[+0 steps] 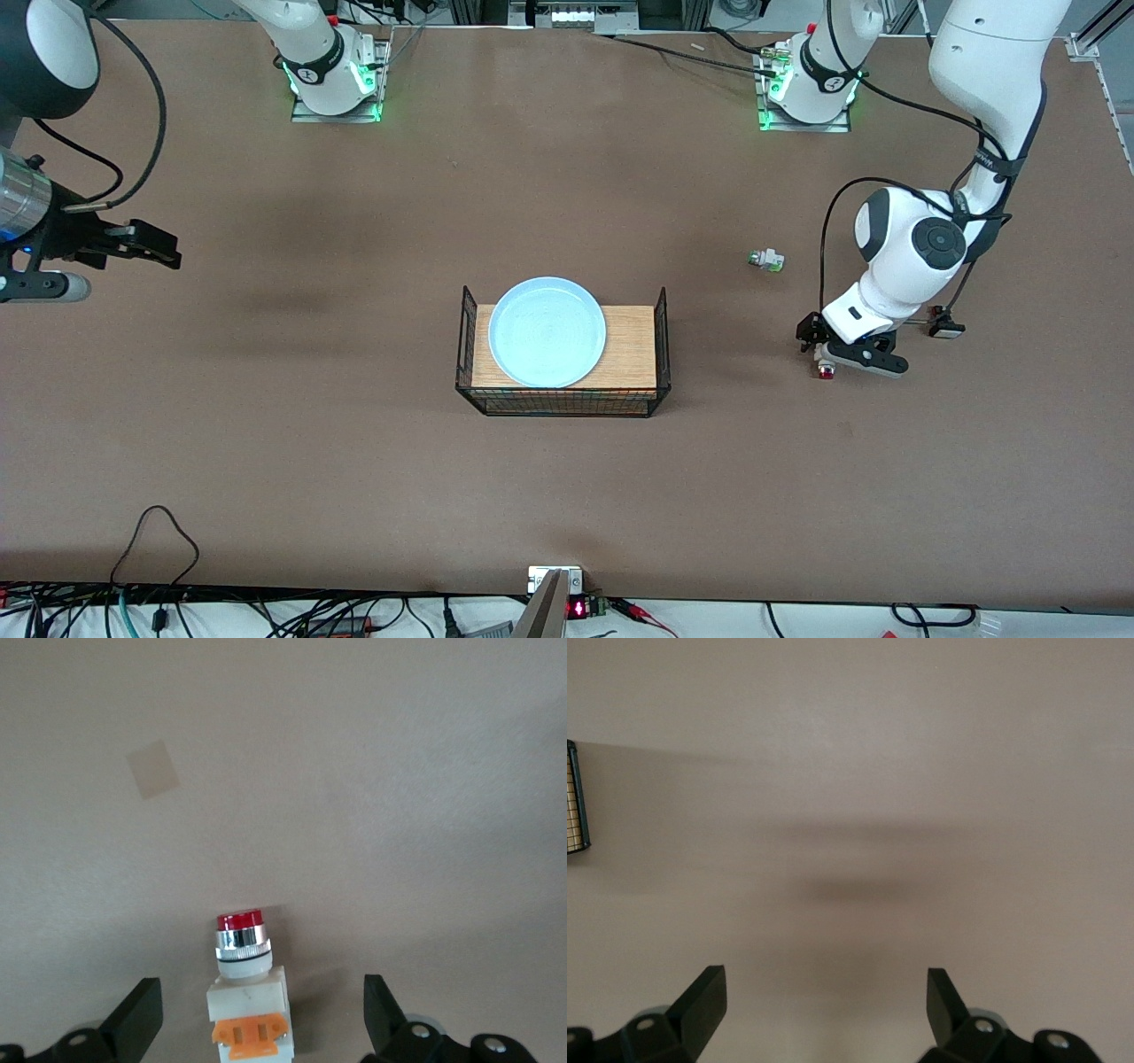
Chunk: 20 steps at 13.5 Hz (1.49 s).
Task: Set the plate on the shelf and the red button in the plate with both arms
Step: 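Grasp the red-topped push button with the left gripper and lift it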
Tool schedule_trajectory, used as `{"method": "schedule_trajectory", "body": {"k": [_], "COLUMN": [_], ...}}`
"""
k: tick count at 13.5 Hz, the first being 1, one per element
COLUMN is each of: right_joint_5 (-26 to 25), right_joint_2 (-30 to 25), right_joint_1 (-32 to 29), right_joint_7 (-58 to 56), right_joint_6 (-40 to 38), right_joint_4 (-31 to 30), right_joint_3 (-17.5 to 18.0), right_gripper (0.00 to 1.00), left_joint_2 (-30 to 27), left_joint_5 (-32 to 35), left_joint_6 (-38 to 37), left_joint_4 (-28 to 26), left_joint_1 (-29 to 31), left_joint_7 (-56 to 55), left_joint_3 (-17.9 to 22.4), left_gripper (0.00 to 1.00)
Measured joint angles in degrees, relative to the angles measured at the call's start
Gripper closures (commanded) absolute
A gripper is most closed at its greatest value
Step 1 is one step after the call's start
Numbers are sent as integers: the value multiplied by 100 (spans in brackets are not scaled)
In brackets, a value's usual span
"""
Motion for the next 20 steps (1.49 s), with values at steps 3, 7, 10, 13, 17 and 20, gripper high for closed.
{"method": "schedule_trajectory", "body": {"k": [3, 7, 10, 13, 17, 20], "right_joint_5": [0, -1, -1, -1, 2, 1], "right_joint_2": [-189, -493, -581, -570, -603, -616], "right_joint_1": [-19, -43, -32, -32, -26, 11], "right_joint_7": [0, 0, 50, 72, 70, 1], "right_joint_6": [52, 35, 16, 18, 37, 37], "right_joint_4": [-278, -429, -474, -504, -470, -439], "right_joint_3": [-14, 0, 39, 39, 46, 92], "right_gripper": [0, 0, 0, 0, 0, 0], "left_joint_2": [149, 145, -40, -679, -1269, -1273], "left_joint_5": [0, 0, 0, -1, -59, -547], "left_joint_6": [333, 382, 243, -1446, -4702, -5995], "left_joint_4": [-148, -205, -133, 427, 2148, 3346], "left_joint_1": [82, 123, 120, 110, 91, 12], "left_joint_7": [35, 72, 72, 63, -487, -1808], "left_joint_3": [11, 11, -11, -136, -558, -1204], "left_gripper": [54, 86, 87, 87, 87, 87]}}
